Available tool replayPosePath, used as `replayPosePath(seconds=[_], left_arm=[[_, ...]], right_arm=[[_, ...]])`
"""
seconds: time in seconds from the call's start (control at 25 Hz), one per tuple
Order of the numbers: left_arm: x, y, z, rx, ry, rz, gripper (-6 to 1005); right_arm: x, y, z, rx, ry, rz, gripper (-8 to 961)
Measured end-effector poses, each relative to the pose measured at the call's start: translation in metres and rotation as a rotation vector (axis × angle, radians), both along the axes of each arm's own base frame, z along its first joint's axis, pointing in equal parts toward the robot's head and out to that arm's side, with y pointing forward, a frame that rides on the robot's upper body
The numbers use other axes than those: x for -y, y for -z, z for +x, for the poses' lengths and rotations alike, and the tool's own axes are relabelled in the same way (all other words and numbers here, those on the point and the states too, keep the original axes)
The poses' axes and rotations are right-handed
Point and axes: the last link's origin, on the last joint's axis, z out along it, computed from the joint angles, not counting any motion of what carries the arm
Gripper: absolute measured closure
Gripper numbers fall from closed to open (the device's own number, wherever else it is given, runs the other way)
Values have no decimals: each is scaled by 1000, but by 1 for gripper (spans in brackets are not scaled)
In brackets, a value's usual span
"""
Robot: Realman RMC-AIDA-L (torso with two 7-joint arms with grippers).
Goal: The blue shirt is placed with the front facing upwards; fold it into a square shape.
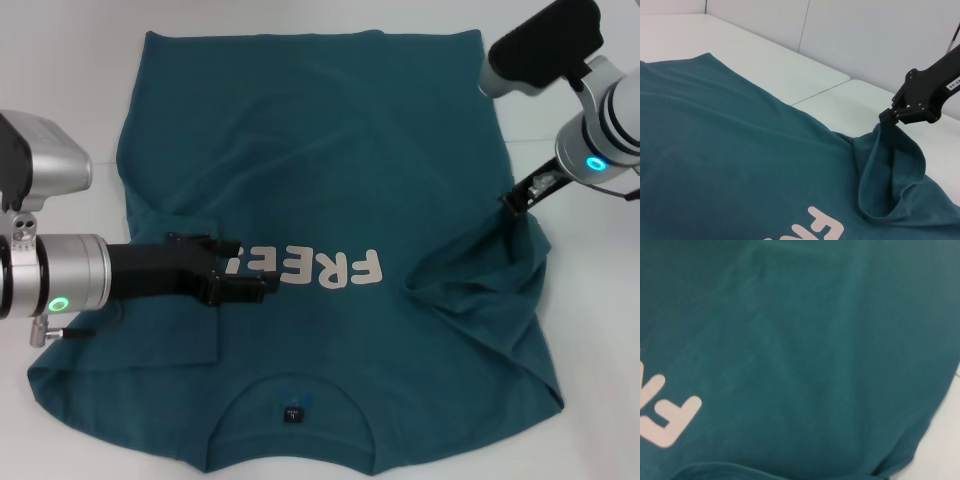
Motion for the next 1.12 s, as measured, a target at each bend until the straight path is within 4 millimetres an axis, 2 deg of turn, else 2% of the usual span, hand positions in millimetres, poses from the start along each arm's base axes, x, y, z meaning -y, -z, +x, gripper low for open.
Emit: replayPosePath(seconds=[0.6,1.12], left_arm=[[1,0,-2,-2,-3,1,150],[2,-1,-2,0,-1,0,150]], right_arm=[[-15,-4,-23,-71,-16,75,941],[-26,17,-31,-82,-31,71,940]])
